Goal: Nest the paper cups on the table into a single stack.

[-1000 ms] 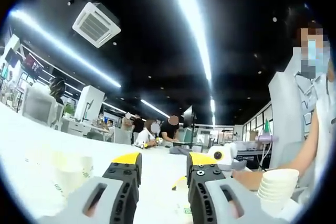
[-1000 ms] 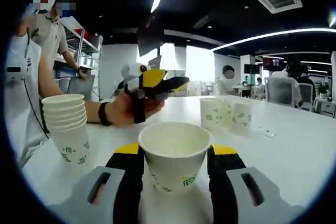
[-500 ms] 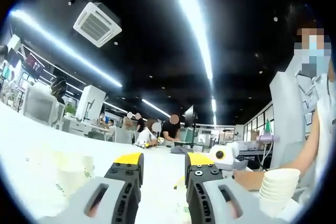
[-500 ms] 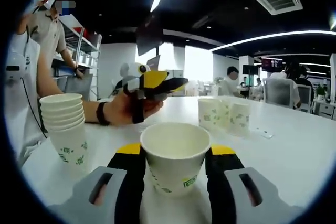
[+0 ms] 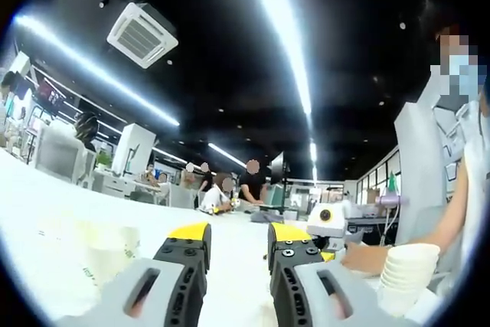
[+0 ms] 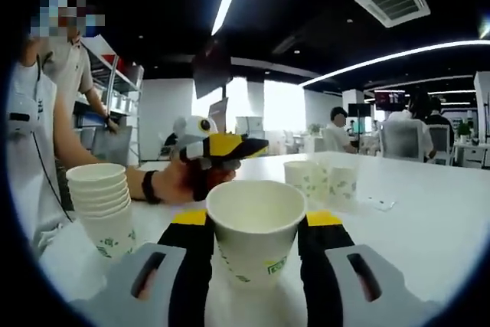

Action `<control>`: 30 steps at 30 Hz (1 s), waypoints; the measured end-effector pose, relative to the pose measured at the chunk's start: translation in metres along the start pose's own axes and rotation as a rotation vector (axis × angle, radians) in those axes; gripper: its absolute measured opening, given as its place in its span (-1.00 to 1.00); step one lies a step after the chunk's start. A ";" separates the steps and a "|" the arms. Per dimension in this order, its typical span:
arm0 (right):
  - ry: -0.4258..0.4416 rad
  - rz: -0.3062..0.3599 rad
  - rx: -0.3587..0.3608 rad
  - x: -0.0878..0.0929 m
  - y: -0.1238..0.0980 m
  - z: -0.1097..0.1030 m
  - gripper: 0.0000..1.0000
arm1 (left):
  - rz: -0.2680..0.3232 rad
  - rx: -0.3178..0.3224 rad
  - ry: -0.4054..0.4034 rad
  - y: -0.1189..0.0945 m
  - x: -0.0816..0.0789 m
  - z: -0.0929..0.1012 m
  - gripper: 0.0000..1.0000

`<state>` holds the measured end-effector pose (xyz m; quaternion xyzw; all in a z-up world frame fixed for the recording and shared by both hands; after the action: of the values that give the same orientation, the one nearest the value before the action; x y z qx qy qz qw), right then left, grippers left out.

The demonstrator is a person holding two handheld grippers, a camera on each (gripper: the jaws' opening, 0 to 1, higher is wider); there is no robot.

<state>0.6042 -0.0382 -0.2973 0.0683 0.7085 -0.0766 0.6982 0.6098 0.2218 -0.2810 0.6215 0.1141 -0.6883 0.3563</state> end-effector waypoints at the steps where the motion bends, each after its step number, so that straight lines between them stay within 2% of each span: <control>1: 0.001 0.006 0.005 -0.004 -0.002 0.000 -0.08 | -0.001 0.000 0.001 0.000 0.000 0.000 -0.37; 7: -0.017 0.062 0.015 -0.034 -0.013 -0.016 -0.10 | -0.003 -0.002 0.005 -0.001 0.000 0.001 -0.39; 10: -0.029 0.078 0.012 -0.043 -0.015 -0.028 -0.10 | -0.003 -0.003 0.004 -0.001 0.000 0.001 -0.40; 14: -0.061 0.110 -0.008 -0.061 -0.016 -0.058 -0.11 | -0.004 -0.002 0.007 -0.001 0.000 0.002 -0.40; 23: -0.122 0.134 -0.071 -0.090 -0.014 -0.105 -0.11 | -0.004 -0.004 0.007 -0.001 0.000 0.001 -0.41; 30: -0.138 0.128 -0.132 -0.090 -0.009 -0.134 -0.11 | -0.006 -0.005 0.008 -0.002 0.001 0.001 -0.42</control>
<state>0.4724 -0.0183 -0.2052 0.0619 0.6566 0.0104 0.7516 0.6077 0.2224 -0.2822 0.6228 0.1191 -0.6866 0.3556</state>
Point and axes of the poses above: the point that each gripper's makers call its tool centre point, and the gripper's own axes: y roughly forward along the fingers, z roughly to its right, x roughly out of its underside, the point moved 10 cm from there along -y, roughly backward along the fingers, and after that the axes turned 6 degrees about -x, right-handed, at the moved point
